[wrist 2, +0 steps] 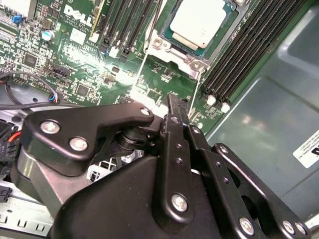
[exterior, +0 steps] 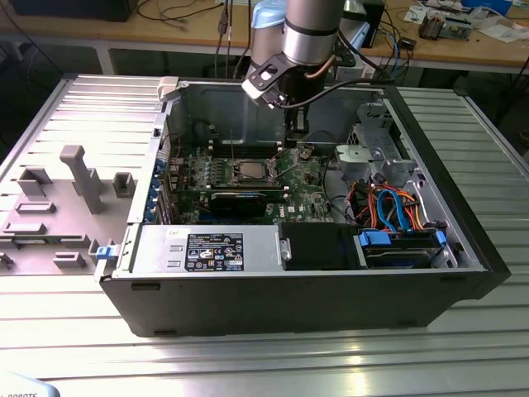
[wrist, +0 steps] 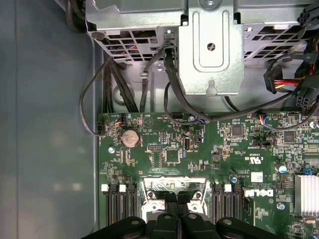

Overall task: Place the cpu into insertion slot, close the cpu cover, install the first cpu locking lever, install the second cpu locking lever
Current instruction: 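Close the cpu cover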

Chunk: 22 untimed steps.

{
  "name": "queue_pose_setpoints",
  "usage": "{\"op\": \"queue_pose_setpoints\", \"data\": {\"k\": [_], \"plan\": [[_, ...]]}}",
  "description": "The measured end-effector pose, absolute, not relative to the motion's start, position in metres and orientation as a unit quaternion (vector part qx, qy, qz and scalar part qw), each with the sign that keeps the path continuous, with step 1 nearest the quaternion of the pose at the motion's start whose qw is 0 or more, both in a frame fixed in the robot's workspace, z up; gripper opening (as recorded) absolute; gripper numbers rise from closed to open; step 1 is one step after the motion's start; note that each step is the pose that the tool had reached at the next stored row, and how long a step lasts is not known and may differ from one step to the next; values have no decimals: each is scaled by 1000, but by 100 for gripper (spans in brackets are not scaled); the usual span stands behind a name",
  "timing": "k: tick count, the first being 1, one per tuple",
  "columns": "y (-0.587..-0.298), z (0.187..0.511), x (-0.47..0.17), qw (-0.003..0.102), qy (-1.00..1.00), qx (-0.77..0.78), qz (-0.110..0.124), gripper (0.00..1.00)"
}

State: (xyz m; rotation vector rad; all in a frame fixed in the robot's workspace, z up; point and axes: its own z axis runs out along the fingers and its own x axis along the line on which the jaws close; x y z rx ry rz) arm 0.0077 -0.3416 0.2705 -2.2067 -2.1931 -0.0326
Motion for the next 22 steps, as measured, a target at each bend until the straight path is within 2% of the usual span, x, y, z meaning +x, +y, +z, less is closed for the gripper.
{"op": "queue_pose_setpoints", "data": {"k": [22], "plan": [[-342,270,14,15,-705,-709,-10,11]]}}
